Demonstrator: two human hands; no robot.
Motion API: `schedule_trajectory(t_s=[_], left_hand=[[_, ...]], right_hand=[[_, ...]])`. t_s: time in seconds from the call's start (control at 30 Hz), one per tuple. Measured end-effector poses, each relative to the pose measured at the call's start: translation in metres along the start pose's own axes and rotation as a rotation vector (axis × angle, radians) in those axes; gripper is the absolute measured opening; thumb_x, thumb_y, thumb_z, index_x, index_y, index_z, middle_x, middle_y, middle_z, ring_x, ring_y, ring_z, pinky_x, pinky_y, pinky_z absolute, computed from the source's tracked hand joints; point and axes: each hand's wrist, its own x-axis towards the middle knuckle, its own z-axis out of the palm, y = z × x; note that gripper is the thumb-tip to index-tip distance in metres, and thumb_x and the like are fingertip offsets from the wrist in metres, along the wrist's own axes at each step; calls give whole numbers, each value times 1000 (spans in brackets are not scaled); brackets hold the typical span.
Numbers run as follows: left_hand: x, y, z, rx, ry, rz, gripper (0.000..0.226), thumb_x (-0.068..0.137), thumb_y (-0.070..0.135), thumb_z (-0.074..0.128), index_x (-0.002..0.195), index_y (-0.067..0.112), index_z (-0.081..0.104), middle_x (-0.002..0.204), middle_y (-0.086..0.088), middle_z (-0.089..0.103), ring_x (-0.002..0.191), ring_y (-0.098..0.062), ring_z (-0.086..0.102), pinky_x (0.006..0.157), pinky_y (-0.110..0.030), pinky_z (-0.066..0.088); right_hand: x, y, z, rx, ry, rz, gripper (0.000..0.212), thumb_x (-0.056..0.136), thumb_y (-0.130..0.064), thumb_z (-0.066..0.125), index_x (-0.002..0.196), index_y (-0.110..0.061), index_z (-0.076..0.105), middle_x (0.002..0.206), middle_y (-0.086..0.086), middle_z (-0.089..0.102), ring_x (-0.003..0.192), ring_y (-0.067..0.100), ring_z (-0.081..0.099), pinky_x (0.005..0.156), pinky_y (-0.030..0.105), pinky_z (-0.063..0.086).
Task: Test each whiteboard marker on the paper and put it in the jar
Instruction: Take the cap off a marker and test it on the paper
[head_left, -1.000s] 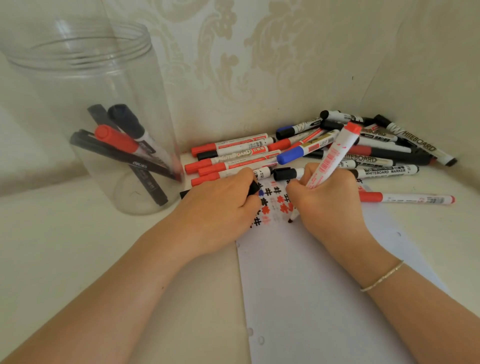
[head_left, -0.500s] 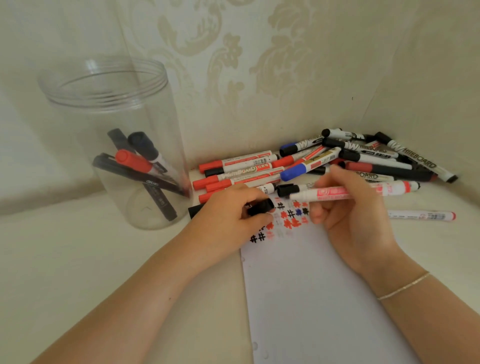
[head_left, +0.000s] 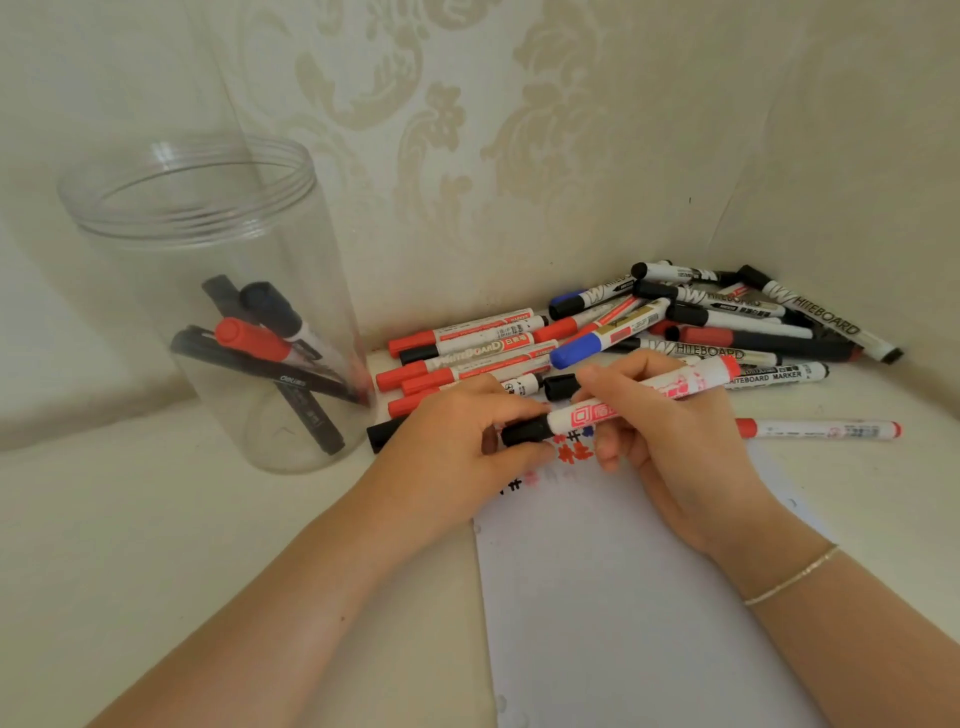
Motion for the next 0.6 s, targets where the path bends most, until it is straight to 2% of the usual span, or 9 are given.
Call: schedule_trajectory(t_s=[0.07, 0.13, 0.2, 0.33, 0.4, 0.47, 0.6], left_hand=[[1, -1, -1, -39, 24, 37, 23, 86, 27, 68, 109, 33, 69, 94, 9, 65, 86, -6, 58, 76, -24, 46], [0, 0, -4, -109, 40, 54, 21, 90, 27, 64, 109, 36, 64, 100, 15, 67, 96, -2, 60, 81, -17, 46], [-1, 6, -5, -198, 24, 47, 17, 90, 32, 59, 107, 38, 62, 100, 17, 67, 96, -1, 60, 79, -12, 45], [-1, 20, 2, -328, 30, -30, 25, 87, 46, 51, 95, 27, 66, 83, 1, 65, 79, -16, 59, 70, -28, 48], [1, 23, 4, -382, 87, -89, 28, 88, 44, 51, 86, 20, 64, 63, 2, 57, 59, -14, 52, 56, -26, 43], [2, 26, 2, -461, 133, -162, 35, 86, 46, 52, 78, 13, 60, 46, 10, 40, 42, -5, 35, 46, -19, 31], [-1, 39, -11, -645, 235, -202, 33, 79, 48, 53, 64, 18, 52, 42, 14, 28, 36, -3, 23, 41, -17, 22]], right_hand=[[1, -1, -2, 77, -58, 27, 21, 68, -22, 70, 67, -2, 63, 69, 21, 62, 41, 18, 53, 41, 26, 46], [4, -3, -5, 195, -94, 89, 37, 73, -33, 65, 76, 3, 66, 76, 21, 67, 52, 23, 61, 50, 30, 52], [7, -4, -7, 276, -88, 140, 47, 80, -37, 55, 82, 10, 62, 77, 22, 68, 59, 26, 64, 55, 31, 54], [9, -2, -4, 266, -52, 124, 31, 90, -21, 49, 69, -1, 60, 59, 15, 58, 46, 20, 55, 46, 26, 47], [7, -3, 0, 262, -70, 104, 34, 93, -15, 46, 64, -2, 58, 58, 15, 56, 45, 20, 53, 45, 26, 46], [6, -8, 5, 243, -113, 65, 30, 93, -13, 46, 70, 4, 55, 59, 17, 57, 47, 23, 54, 47, 28, 48], [2, -23, 20, 244, -180, -36, 26, 91, -13, 50, 82, 10, 53, 64, 22, 59, 50, 28, 57, 52, 31, 51]])
